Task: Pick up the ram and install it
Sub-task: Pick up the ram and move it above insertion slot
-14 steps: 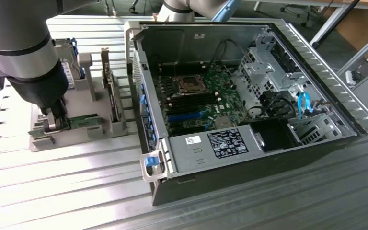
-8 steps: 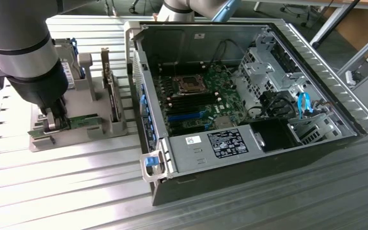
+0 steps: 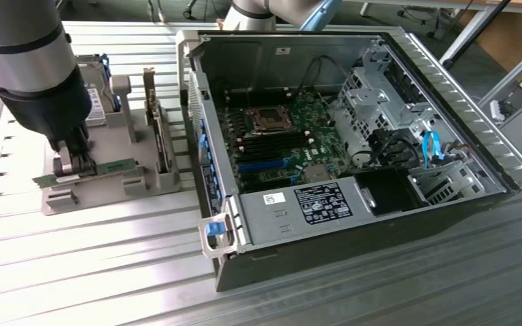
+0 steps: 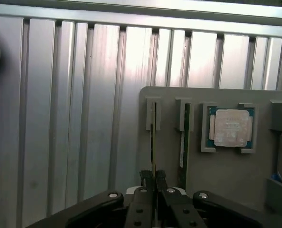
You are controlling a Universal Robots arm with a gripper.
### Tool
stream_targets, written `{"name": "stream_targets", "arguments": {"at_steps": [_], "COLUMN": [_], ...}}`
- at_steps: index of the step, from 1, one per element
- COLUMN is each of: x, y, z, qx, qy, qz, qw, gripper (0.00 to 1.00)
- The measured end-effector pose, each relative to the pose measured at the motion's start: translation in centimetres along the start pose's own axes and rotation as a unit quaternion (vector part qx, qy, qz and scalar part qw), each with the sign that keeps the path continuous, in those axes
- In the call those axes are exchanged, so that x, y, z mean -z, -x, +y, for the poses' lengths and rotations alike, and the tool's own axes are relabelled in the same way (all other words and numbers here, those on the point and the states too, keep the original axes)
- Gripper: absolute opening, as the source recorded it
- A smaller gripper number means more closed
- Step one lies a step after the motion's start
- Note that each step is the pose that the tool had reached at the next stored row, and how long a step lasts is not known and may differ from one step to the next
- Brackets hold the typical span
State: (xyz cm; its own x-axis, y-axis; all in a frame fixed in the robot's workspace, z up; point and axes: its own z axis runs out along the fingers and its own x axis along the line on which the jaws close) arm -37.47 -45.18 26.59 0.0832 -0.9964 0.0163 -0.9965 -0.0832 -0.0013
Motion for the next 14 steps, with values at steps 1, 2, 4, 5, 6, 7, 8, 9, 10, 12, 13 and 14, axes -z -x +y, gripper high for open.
{"name": "stream_targets", "arguments": {"at_steps": [1, 2, 4, 5, 6, 7, 8, 9, 10, 12, 13, 14], "x": [0.46, 0.95, 2.02, 2.11, 2.12, 2.13, 2.13, 2.13, 2.13, 2.17, 2.3, 2.45], "y": [0.0, 0.0, 0.0, 0.0, 0.0, 0.0, 0.0, 0.0, 0.0, 0.0, 0.0, 0.0], "z": [0.0, 0.0, 0.0, 0.0, 0.0, 0.0, 0.0, 0.0, 0.0, 0.0, 0.0, 0.0], "qx": [0.0, 0.0, 0.0, 0.0, 0.0, 0.0, 0.0, 0.0, 0.0, 0.0, 0.0, 0.0], "qy": [0.0001, 0.0001, 0.0, -0.0001, 0.0, 0.0001, 0.0001, 0.0001, 0.0001, 0.0001, 0.0001, 0.0001], "qz": [0.0001, 0.0001, 0.0, 0.0, 0.0, 0.0, 0.0, 0.0, 0.0001, 0.0001, 0.0001, 0.0001], "qw": [1.0, 1.0, 1.0, 1.0, 1.0, 1.0, 1.0, 1.0, 1.0, 1.0, 1.0, 1.0], "gripper": [0.12, 0.12, 0.12, 0.12, 0.12, 0.12, 0.12, 0.12, 0.12, 0.12, 0.12, 0.12]}}
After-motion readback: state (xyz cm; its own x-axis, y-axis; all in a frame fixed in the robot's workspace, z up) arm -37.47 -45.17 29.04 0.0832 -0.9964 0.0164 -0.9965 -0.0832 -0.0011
